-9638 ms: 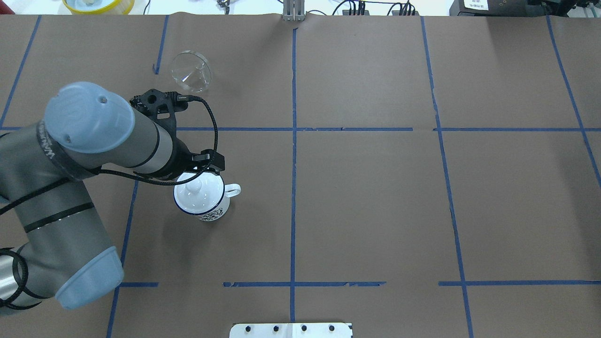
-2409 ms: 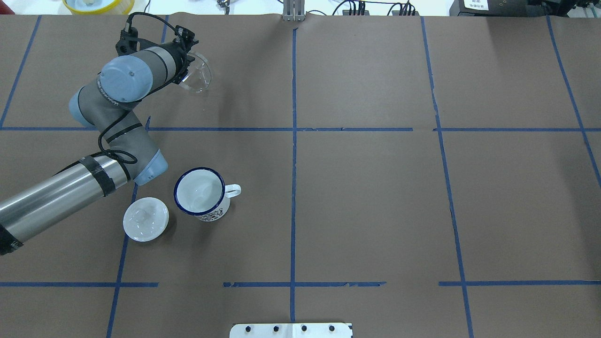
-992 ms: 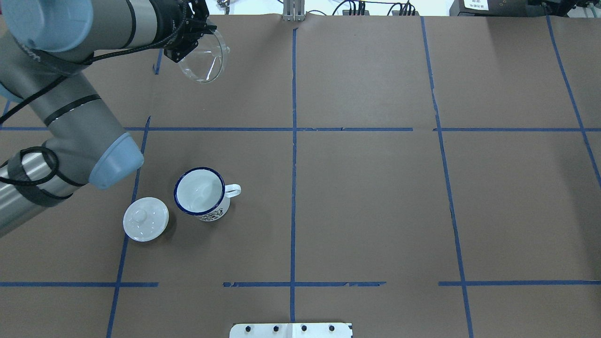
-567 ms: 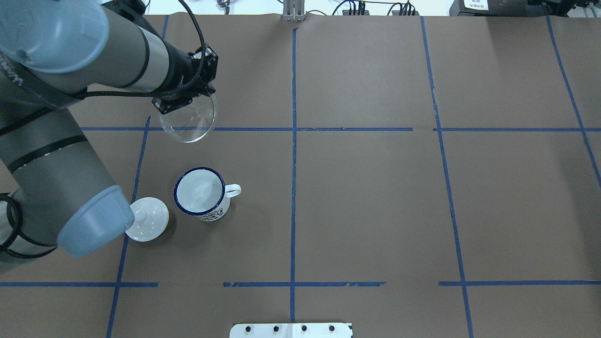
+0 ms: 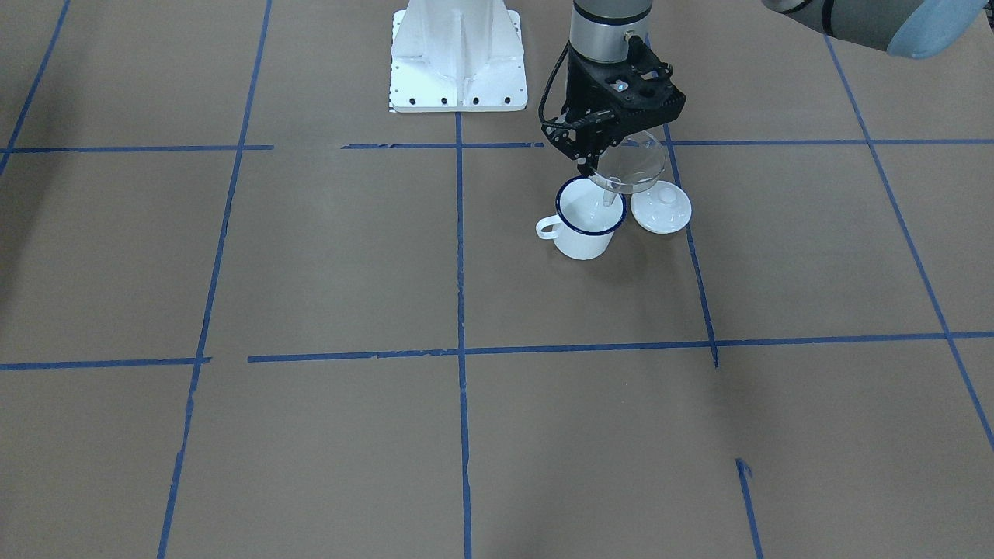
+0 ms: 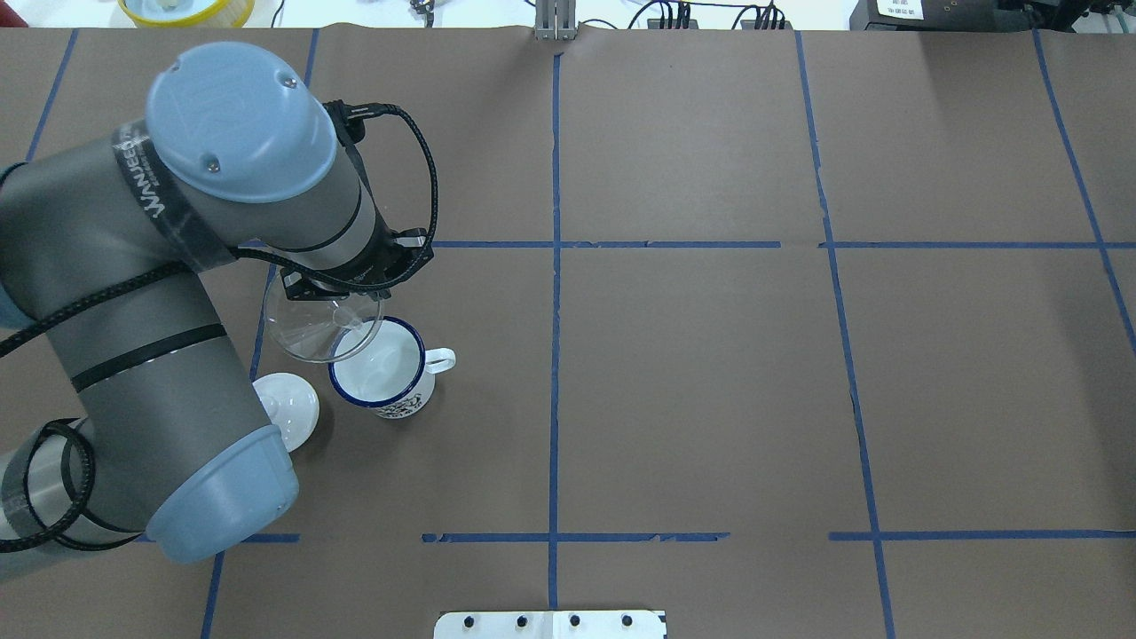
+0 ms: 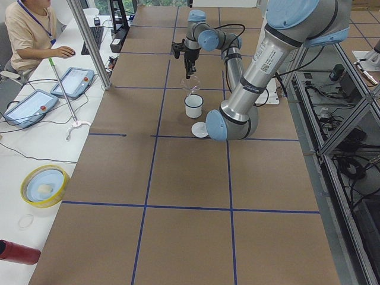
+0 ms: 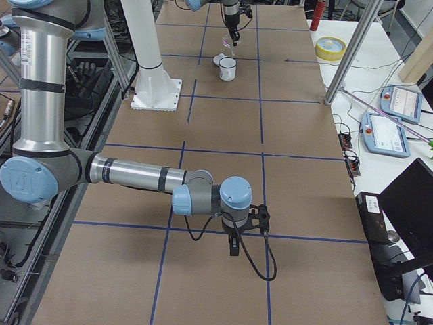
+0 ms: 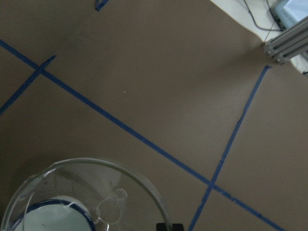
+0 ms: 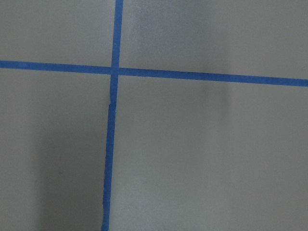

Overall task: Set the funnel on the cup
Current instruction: 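Lower the funnel into the mug mouth and open the left gripper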

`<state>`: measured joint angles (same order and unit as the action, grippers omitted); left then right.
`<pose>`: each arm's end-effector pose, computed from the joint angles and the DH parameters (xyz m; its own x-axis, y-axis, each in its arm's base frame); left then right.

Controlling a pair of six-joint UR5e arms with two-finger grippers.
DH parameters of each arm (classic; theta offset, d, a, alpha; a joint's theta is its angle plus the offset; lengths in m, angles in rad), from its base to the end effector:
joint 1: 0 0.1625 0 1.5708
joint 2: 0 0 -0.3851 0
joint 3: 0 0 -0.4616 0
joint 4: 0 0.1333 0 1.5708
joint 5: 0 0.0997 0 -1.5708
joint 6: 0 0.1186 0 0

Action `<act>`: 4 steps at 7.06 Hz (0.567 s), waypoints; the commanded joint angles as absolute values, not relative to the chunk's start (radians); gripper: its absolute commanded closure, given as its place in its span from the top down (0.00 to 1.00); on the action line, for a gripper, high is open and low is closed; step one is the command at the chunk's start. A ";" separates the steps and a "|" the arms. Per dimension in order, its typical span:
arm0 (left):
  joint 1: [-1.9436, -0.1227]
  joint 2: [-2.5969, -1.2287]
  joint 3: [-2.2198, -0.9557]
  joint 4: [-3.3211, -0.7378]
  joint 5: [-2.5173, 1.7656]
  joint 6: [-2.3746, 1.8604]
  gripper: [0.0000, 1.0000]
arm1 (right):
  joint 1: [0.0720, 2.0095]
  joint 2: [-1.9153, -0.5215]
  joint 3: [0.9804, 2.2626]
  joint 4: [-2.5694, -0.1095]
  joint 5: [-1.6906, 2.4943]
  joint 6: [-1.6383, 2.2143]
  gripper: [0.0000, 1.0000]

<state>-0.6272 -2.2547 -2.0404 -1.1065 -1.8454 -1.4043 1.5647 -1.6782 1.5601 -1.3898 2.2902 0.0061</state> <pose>0.4102 -0.4222 0.0637 0.6867 -0.3007 -0.6618 0.3158 0.9434 -0.1010 0.0520 -0.5225 0.6825 0.7520 -0.0399 0.6580 0.0015 0.9983 0.0588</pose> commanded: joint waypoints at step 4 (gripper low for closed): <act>-0.566 -2.240 -1.876 -1.281 -1.852 -1.339 0.00 | 1.565 -1.678 1.560 -1.390 2.290 0.006 1.00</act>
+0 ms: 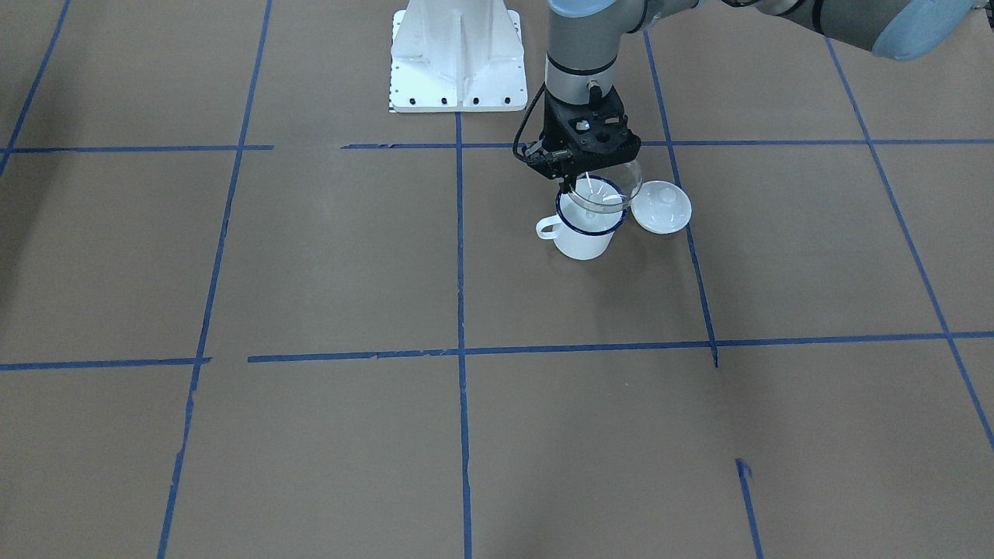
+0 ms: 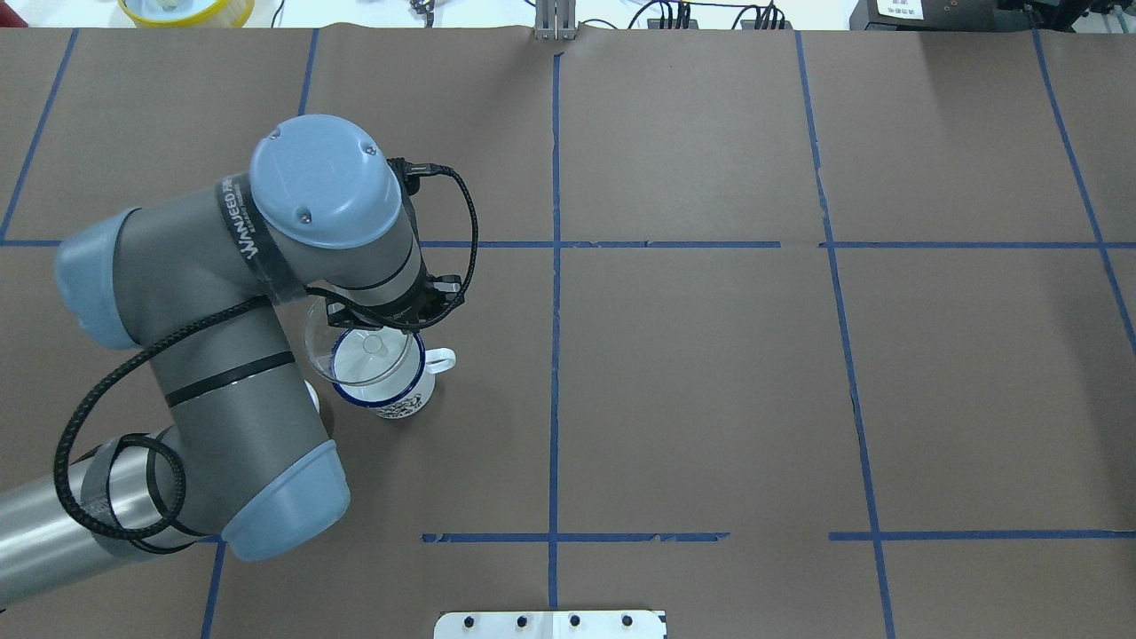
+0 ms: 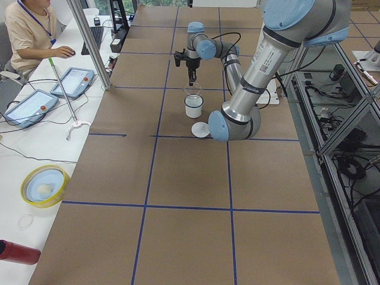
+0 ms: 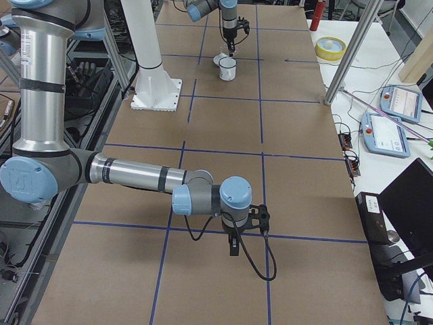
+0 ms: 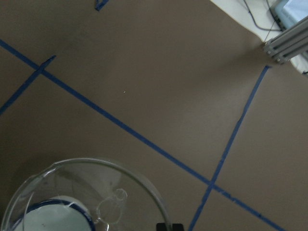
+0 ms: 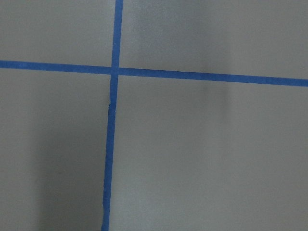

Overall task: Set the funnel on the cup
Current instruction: 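Lower the funnel into the mug mouth and open the left gripper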

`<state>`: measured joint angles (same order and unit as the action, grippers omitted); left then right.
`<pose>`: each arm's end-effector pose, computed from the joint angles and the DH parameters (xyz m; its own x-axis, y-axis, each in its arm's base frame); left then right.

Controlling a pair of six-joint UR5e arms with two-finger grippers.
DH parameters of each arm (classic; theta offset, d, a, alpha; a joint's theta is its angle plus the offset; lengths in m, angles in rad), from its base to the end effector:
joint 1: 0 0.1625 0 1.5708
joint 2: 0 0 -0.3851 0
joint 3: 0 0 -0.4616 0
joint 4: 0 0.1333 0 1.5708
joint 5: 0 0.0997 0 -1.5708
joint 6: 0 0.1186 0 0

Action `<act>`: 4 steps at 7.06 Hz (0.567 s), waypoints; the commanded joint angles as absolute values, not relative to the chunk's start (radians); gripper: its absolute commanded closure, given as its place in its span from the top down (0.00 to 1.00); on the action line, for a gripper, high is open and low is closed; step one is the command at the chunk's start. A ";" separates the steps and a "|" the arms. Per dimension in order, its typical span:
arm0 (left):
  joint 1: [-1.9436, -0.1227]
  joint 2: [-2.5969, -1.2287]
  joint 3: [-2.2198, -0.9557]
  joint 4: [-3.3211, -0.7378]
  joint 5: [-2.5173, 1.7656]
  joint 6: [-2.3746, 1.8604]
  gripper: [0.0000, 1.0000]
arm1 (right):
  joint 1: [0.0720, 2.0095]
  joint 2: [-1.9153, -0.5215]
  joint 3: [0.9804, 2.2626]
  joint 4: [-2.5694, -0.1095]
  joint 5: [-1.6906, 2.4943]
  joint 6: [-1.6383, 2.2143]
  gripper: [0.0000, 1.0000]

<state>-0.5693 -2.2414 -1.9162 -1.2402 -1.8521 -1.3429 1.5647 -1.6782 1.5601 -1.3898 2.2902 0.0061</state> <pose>0.4780 -0.4251 0.0969 0.7188 -0.2023 -0.6652 0.2130 0.9748 -0.0663 0.0520 -0.5225 0.6825 0.7520 -0.0399 0.6580 0.0015 0.9983 0.0588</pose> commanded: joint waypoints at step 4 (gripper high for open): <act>-0.565 -2.195 -1.868 -1.318 -1.855 -1.249 0.00 | 1.565 -1.678 1.560 -1.390 2.290 0.006 1.00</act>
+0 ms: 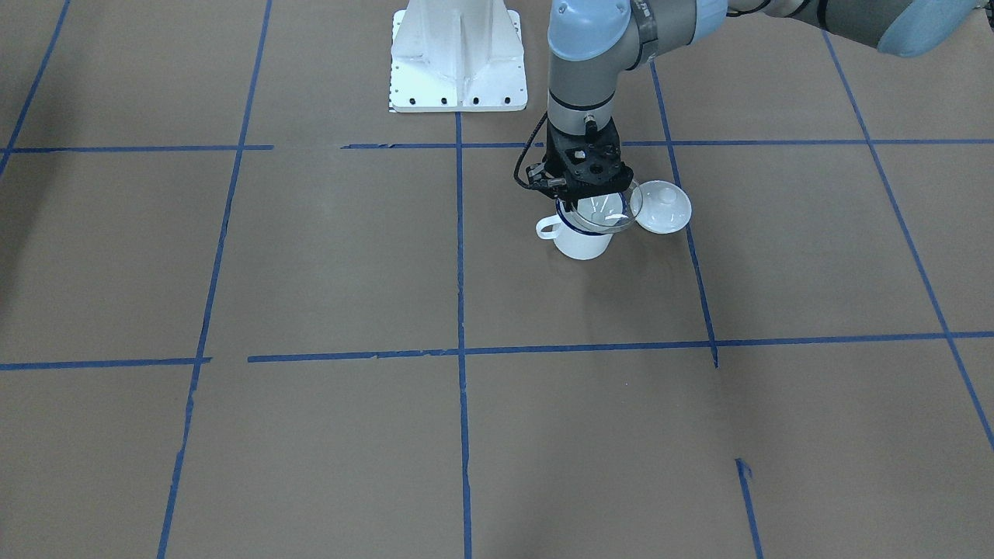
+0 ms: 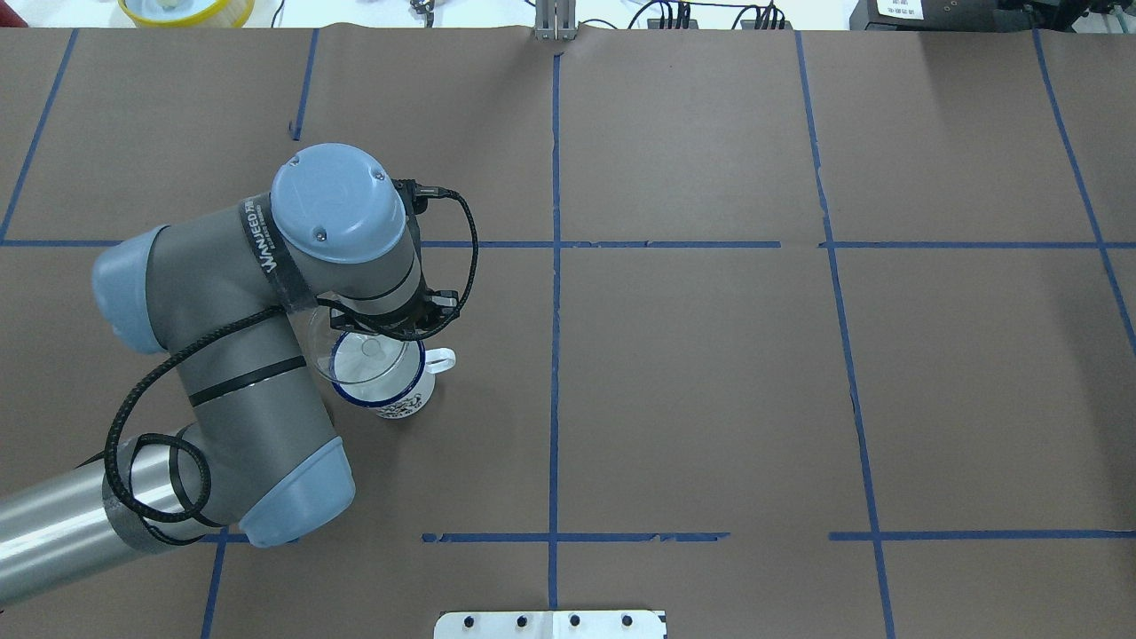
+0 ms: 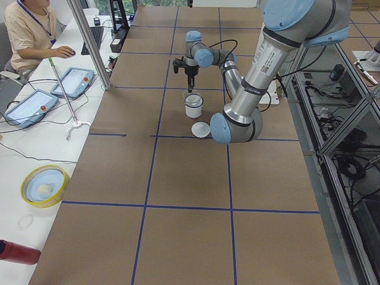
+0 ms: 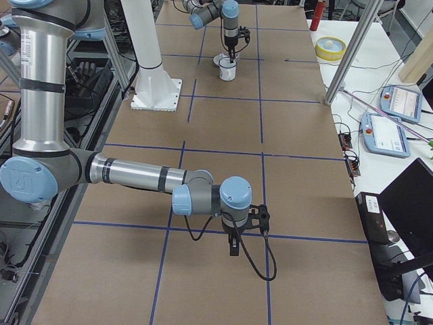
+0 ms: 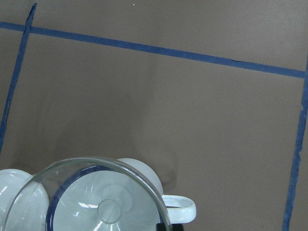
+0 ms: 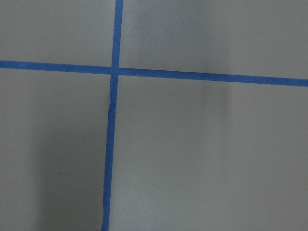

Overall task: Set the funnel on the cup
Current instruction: 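Lower the funnel into the mug mouth and open the left gripper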

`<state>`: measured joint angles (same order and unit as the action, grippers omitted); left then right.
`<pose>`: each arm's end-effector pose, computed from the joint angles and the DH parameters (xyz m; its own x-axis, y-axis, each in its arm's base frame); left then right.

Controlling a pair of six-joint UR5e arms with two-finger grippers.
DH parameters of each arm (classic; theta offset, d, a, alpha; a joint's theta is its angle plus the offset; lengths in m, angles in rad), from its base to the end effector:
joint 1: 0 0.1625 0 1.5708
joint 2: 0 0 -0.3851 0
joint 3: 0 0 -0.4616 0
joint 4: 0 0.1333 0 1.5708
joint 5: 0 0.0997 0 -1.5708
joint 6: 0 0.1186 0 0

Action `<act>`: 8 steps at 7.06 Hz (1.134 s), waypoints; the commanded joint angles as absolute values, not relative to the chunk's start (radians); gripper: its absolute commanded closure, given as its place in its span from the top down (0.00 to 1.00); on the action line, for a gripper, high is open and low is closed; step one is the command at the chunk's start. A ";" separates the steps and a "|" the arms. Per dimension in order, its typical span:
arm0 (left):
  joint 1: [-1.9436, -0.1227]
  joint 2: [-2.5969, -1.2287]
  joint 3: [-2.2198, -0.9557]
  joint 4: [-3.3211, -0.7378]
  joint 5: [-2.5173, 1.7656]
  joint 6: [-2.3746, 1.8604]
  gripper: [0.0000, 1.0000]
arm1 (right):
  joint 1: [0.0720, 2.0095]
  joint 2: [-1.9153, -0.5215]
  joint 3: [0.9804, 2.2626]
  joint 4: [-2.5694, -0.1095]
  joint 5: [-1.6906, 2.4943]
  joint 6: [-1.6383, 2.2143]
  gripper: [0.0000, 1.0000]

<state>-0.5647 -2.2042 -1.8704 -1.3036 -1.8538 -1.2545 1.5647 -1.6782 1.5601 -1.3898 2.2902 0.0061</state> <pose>0.4968 -0.4333 0.1300 0.7459 -0.1190 -0.6554 0.1433 0.9895 -0.0166 0.0520 -0.5225 0.6825 0.7520 -0.0399 0.6580 0.0015 0.9983 0.0588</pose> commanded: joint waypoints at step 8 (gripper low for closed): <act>-0.538 -2.195 -1.847 -1.358 -1.856 -1.252 0.06 | 1.565 -1.678 1.560 -1.390 2.290 0.006 1.00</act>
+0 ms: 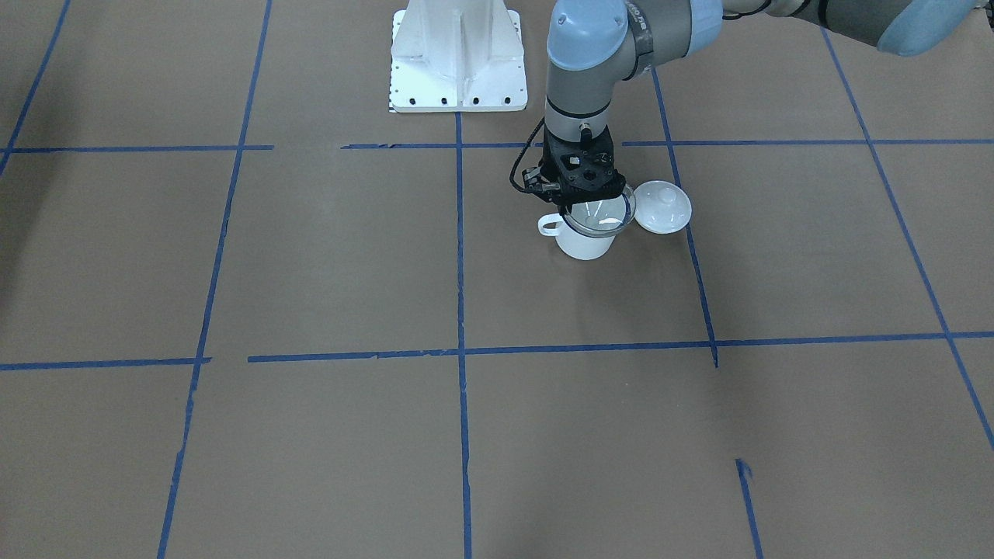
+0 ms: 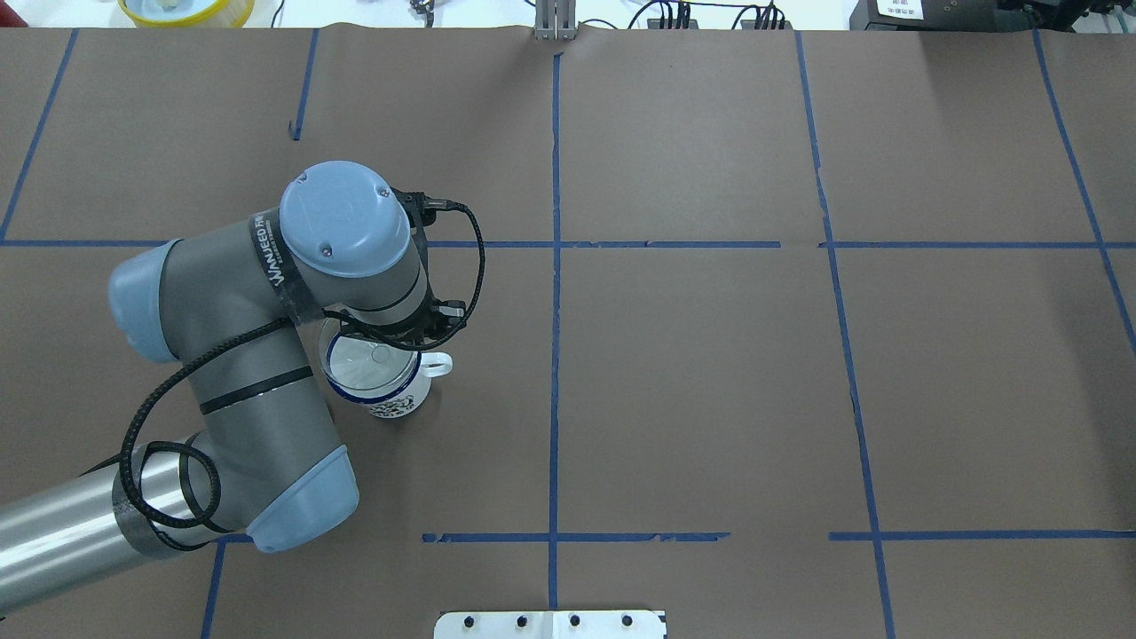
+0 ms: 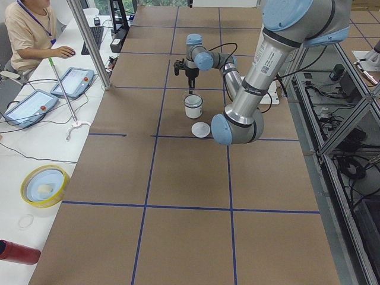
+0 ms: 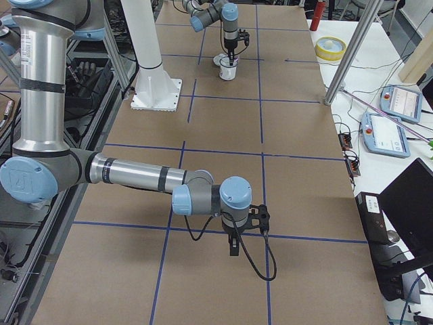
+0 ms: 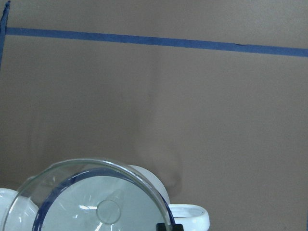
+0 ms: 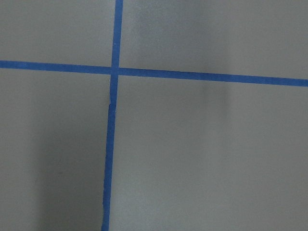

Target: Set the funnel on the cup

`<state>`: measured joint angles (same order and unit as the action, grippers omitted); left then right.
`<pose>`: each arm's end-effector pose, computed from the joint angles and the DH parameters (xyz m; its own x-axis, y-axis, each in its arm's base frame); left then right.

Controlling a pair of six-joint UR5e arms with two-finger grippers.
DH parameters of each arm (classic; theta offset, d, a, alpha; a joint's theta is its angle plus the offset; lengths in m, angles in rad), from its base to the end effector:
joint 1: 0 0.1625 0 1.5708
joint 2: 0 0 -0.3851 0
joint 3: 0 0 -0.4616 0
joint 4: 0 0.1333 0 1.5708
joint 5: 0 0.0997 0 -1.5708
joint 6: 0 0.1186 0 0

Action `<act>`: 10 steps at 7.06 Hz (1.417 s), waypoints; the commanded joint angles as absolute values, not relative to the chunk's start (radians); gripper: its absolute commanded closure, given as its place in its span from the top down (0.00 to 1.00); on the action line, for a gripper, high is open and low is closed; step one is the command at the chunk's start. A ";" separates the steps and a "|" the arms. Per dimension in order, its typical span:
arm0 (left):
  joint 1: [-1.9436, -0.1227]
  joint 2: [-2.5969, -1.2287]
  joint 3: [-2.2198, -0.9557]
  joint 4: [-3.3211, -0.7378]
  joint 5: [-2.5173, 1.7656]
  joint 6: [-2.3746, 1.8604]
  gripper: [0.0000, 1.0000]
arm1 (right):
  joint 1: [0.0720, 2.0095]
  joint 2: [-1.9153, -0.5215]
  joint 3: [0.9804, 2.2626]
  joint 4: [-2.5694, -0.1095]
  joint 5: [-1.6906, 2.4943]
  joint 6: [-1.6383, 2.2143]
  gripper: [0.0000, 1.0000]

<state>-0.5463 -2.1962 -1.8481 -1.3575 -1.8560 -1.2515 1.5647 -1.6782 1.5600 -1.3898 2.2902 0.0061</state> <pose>0.5126 -0.4287 0.1368 0.7345 -0.0941 -0.6721 0.1212 0.9926 -0.0065 0.0520 -0.5225 0.6826 0.7520 -0.0399 0.6580 0.0015 0.9983 0.0587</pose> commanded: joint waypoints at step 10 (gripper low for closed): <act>-1.163 -1.858 -1.979 -1.373 -2.172 -0.163 1.00 | 1.565 -1.678 1.560 -1.390 2.290 0.006 1.00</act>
<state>-0.9961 -1.9491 -1.9857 -1.3728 -2.0896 -0.4368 1.5646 -1.6782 1.5601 -1.3898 2.2902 0.0062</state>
